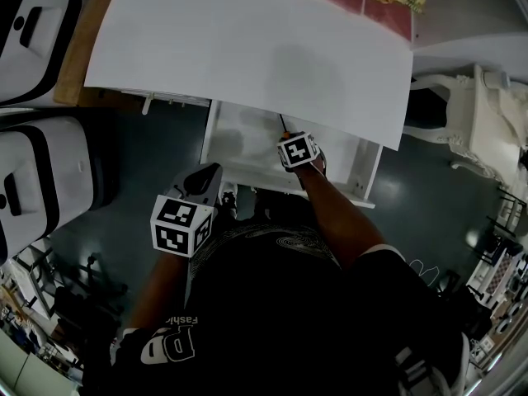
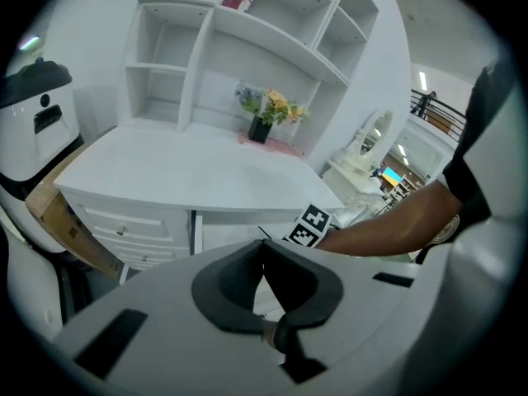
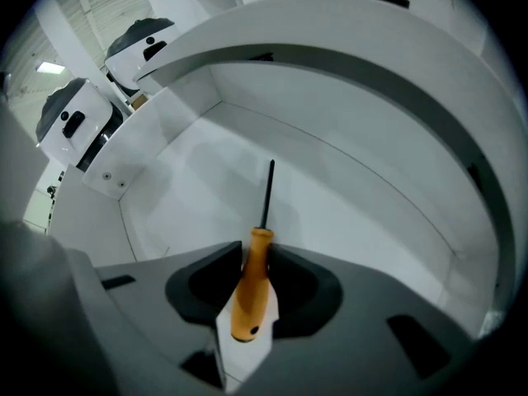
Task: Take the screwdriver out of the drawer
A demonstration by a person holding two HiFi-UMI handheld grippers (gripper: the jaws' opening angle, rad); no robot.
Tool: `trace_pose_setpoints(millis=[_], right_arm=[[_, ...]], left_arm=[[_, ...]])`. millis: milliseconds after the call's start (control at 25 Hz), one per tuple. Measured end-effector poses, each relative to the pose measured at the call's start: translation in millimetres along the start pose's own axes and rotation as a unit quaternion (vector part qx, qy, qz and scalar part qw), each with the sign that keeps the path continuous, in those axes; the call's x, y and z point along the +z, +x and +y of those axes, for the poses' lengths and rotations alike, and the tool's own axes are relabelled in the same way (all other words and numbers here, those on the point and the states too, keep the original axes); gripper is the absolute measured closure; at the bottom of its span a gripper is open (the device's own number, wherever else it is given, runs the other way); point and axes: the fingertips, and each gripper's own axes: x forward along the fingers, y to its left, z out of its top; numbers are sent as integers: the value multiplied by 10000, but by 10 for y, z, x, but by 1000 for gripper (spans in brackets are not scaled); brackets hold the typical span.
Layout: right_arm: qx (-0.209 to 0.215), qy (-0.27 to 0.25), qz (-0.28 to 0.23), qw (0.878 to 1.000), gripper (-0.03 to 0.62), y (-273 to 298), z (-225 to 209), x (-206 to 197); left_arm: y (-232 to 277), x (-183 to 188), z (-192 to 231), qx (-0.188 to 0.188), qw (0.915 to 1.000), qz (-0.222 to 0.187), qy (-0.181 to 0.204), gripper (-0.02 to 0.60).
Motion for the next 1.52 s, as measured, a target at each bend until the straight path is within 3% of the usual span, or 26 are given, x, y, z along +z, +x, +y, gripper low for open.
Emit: trace_pose_setpoints(millis=[600, 880, 1520], right_arm=[[111, -252, 123, 9995, 503, -121, 112, -34], [-1, -695, -386, 9968, 507, -367, 203, 109], [1, -211, -1273, 9916, 511, -945, 366, 37]], left_arm=[[-90, 54, -25, -87, 9998, -128, 108, 568], [-117, 76, -102, -246, 9991, -182, 278, 568], [-240, 95, -337, -613, 9948, -273, 762, 568]])
